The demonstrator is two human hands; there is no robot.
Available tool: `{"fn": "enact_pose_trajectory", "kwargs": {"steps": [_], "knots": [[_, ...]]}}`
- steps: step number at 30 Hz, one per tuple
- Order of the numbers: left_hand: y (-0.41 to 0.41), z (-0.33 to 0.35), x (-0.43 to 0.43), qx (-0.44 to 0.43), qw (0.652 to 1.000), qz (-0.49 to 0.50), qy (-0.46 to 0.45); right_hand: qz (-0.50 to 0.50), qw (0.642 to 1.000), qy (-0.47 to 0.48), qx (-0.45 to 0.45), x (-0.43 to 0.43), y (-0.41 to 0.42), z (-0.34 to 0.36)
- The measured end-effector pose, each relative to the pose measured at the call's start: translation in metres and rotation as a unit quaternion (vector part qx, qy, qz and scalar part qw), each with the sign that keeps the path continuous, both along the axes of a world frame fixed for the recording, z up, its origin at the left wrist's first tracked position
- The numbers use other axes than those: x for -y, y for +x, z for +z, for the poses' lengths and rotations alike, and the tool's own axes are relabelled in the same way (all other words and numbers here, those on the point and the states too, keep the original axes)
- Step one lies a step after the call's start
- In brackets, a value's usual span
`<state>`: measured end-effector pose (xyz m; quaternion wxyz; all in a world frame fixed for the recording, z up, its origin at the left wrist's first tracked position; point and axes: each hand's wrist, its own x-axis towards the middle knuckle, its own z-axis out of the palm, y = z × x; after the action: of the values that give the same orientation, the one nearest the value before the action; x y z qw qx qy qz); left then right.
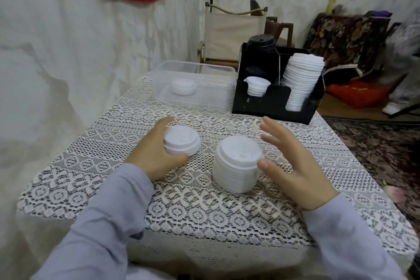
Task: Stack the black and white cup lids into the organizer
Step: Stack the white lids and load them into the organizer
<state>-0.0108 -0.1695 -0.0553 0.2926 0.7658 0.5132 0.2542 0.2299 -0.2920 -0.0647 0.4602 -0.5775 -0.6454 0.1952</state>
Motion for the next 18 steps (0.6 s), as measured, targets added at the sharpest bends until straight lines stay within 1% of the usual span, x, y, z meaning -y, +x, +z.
{"fn": "enact_pose_trajectory", "kwargs": {"steps": [2,4,5,7,9,11,16,18], "knots": [[-0.002,0.004,0.004,0.084,0.996,-0.006,0.011,-0.019,0.999,0.039,0.025,-0.001,-0.003,0.006],[0.002,0.013,0.014,0.175,0.983,-0.046,0.015,-0.030,0.994,0.085,0.060,-0.005,-0.011,0.017],[0.006,0.018,0.020,0.208,0.975,-0.073,0.016,-0.025,0.991,0.103,0.077,-0.008,-0.016,0.023],[0.018,0.024,0.034,0.245,0.961,-0.130,0.020,0.006,0.990,0.106,0.095,-0.013,-0.026,0.032],[0.029,0.027,0.043,0.269,0.947,-0.171,0.034,0.041,0.990,0.090,0.096,-0.015,-0.033,0.037],[0.033,0.027,0.047,0.292,0.937,-0.187,0.043,0.064,0.993,0.079,0.067,-0.015,-0.033,0.038],[0.033,0.025,0.049,0.335,0.922,-0.192,0.018,0.102,0.991,0.073,-0.043,-0.010,-0.027,0.037],[0.034,0.024,0.049,0.366,0.909,-0.200,0.001,0.104,0.990,0.071,-0.059,-0.009,-0.025,0.037]]}}
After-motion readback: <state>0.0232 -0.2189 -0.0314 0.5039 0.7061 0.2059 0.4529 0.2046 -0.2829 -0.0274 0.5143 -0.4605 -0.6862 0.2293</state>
